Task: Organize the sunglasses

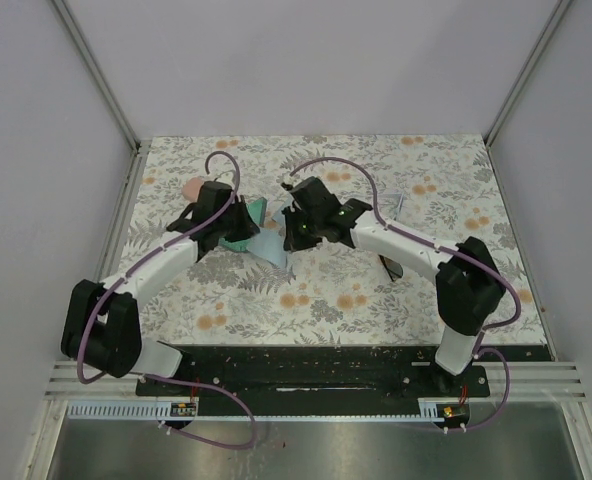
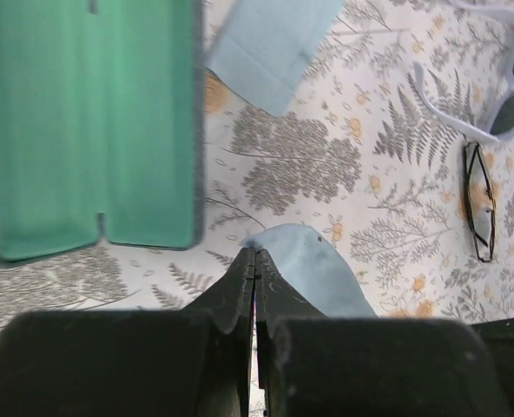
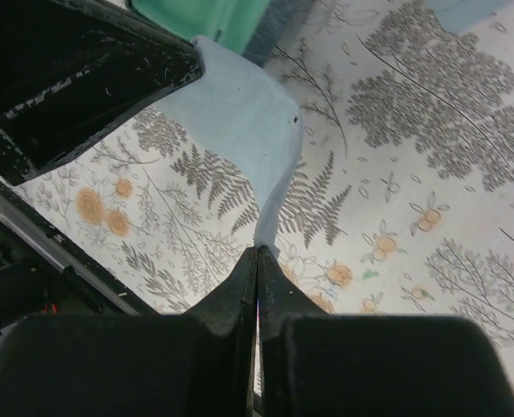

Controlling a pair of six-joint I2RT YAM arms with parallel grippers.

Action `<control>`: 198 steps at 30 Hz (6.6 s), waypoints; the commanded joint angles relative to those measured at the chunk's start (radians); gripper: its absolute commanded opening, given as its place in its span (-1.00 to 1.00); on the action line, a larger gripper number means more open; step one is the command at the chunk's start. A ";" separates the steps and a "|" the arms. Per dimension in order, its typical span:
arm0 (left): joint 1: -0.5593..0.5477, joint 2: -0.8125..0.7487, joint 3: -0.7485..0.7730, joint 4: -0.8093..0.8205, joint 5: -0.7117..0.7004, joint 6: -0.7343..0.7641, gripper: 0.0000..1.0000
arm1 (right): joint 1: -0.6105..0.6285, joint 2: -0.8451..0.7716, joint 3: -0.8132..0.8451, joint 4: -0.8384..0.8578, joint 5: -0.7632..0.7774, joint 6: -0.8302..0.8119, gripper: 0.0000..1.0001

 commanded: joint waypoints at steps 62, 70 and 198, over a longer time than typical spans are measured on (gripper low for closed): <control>0.151 0.566 0.456 0.154 0.206 0.279 -1.00 | 0.077 0.499 0.439 -0.020 0.242 0.177 -1.00; 0.102 0.622 0.504 0.114 0.168 0.321 -1.00 | 0.051 0.491 0.369 0.040 0.212 0.209 -1.00; 0.165 0.306 -0.468 1.137 0.687 -0.437 0.21 | -0.395 -0.080 -0.067 -0.161 0.550 0.160 0.48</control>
